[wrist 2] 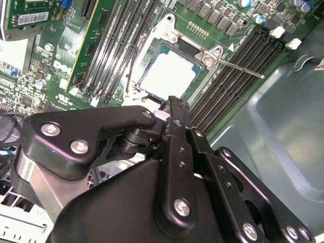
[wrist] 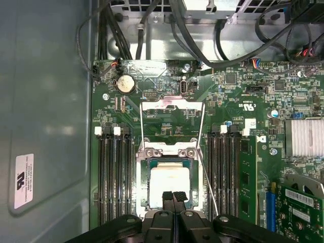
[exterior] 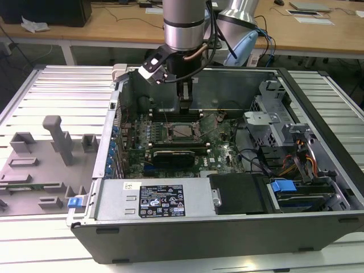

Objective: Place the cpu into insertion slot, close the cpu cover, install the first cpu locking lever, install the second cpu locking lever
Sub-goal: 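Place the cpu into insertion slot, then close the cpu cover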

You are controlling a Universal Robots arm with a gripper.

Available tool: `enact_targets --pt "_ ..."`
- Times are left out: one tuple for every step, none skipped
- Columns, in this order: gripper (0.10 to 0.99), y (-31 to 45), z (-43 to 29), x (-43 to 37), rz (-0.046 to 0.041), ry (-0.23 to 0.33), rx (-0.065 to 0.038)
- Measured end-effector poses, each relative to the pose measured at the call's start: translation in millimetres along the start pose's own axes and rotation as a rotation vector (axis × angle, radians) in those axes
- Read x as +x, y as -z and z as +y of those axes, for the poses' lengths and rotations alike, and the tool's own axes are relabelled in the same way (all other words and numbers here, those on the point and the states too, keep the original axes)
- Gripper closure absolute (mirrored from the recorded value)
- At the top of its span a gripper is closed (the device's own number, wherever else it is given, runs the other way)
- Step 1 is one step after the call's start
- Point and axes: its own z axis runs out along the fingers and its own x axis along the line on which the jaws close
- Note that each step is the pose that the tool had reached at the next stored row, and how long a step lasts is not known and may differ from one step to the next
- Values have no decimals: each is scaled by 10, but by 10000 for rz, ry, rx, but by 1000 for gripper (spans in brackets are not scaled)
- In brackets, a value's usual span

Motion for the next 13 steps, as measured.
enact_targets --pt "980 1 0 0 0 1 0" --pt "980 3 0 0 1 0 0" --pt "980 4 0 0 0 0 -1" --pt "980 5 0 0 0 0 0" --pt "980 5 1 0 0 0 -1" --pt "980 5 1 0 0 1 -1" --pt "980 7 1 0 0 0 0" --pt "980 8 1 0 0 0 0" --pt "980 9 1 0 0 0 0" --pt "980 9 1 0 0 0 0" --pt "980 10 1 0 0 0 0" --pt "980 10 6 0 -2 4 1" --pt "980 10 14 0 -2 2 4"
